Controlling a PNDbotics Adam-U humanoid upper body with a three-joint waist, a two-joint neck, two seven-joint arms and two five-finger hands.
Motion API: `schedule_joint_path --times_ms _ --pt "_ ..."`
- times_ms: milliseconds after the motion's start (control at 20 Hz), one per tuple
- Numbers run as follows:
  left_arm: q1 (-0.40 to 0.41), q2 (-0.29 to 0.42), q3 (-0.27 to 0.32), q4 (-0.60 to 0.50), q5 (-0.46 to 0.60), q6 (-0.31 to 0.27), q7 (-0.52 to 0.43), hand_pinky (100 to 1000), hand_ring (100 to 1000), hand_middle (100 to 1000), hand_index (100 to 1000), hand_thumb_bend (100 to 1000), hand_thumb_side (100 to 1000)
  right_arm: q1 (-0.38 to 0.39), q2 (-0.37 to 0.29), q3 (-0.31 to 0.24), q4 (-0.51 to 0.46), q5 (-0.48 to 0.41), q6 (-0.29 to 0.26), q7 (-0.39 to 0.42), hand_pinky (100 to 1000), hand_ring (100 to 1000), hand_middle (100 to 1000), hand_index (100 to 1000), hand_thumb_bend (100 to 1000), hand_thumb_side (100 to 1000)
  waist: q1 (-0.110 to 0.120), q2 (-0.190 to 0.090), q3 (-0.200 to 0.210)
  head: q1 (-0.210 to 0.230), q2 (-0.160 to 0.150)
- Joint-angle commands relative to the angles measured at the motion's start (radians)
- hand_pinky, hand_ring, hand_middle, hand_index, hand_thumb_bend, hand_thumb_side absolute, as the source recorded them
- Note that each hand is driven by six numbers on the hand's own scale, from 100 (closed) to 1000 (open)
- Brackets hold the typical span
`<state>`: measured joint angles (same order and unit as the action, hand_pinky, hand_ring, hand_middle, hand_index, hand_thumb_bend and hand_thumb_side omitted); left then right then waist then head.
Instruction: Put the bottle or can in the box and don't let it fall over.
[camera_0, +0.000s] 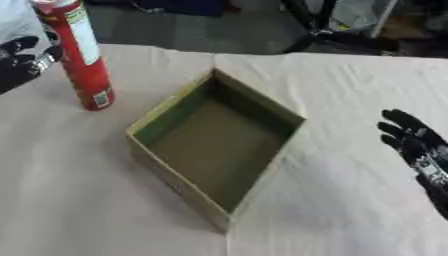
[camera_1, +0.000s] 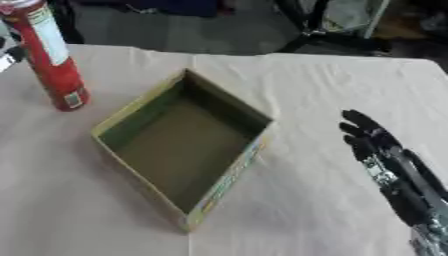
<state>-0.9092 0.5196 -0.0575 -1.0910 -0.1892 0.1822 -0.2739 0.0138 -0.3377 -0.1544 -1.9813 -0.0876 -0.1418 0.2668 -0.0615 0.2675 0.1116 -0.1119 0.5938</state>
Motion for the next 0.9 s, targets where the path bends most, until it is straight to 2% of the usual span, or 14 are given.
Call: schedule_joint_path --times_ms 50,600,900 --pt "-0.032 0.018 0.013 -0.009 0.001 -0.018 -0.012 1000 1000 1000 1000 361 687 -0.006 -0.009 -0.012 -0.019 0.008 0.005 -0.004 1000 1000 1000 1000 100 780 0.003 -0.011 0.000 0.002 -0.016" --pt "-0.068 0.005 0.014 0.004 -0.002 -0.051 -0.023 1000 1000 1000 998 363 691 -0.012 0.000 -0.009 -0.019 0.017 0.006 -0.002 1000 1000 1000 1000 100 786 -0.004 0.003 -0.006 0.006 -0.028" --pt "-0.082 -0.003 0.017 0.015 -0.017 -0.051 -0.010 1000 1000 1000 993 367 695 -0.015 0.004 -0.008 -0.019 0.019 0.007 0.000 1000 1000 1000 1000 100 790 -0.007 0.007 -0.008 0.009 -0.036"
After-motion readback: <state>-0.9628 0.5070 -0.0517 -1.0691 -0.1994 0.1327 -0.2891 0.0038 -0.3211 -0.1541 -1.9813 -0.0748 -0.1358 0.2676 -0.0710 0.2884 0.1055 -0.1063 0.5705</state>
